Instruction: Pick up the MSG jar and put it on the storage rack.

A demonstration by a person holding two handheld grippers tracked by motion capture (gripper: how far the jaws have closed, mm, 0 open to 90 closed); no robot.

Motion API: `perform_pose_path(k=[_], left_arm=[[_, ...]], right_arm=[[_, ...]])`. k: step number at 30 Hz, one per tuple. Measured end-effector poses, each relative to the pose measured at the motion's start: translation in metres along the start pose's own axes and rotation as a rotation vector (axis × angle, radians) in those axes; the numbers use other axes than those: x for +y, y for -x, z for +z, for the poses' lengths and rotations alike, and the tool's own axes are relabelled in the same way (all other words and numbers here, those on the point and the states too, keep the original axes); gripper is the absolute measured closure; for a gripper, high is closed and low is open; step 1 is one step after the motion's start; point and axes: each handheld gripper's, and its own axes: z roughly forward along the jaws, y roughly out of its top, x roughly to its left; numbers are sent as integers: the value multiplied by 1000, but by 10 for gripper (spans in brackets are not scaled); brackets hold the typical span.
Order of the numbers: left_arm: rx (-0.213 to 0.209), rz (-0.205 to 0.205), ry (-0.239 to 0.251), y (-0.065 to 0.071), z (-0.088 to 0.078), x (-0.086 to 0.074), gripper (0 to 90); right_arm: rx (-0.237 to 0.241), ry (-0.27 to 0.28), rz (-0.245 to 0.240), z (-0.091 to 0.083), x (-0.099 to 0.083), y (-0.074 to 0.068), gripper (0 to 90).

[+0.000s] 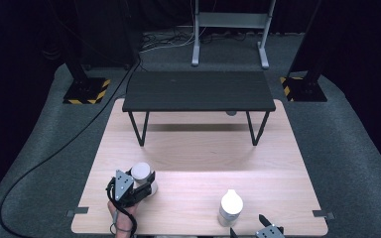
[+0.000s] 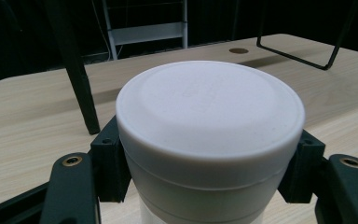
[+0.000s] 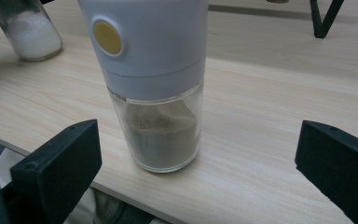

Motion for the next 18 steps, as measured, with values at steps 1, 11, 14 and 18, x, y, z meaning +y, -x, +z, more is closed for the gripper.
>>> perform_pose_path(k=[1, 11, 14, 18], left_arm=[[3, -1, 0, 1, 0, 0, 339], [13, -23, -2, 1, -1, 1, 342], [14, -24, -6, 0, -2, 2, 342], [14, -24, -3, -1, -3, 5, 342]], right_arm=[[0, 1, -1, 0, 0, 0, 0], [-2, 7, 0, -1, -1, 1, 0], [-1, 6, -1, -1, -1, 1, 0], [1, 7, 0, -1, -1, 1, 0]])
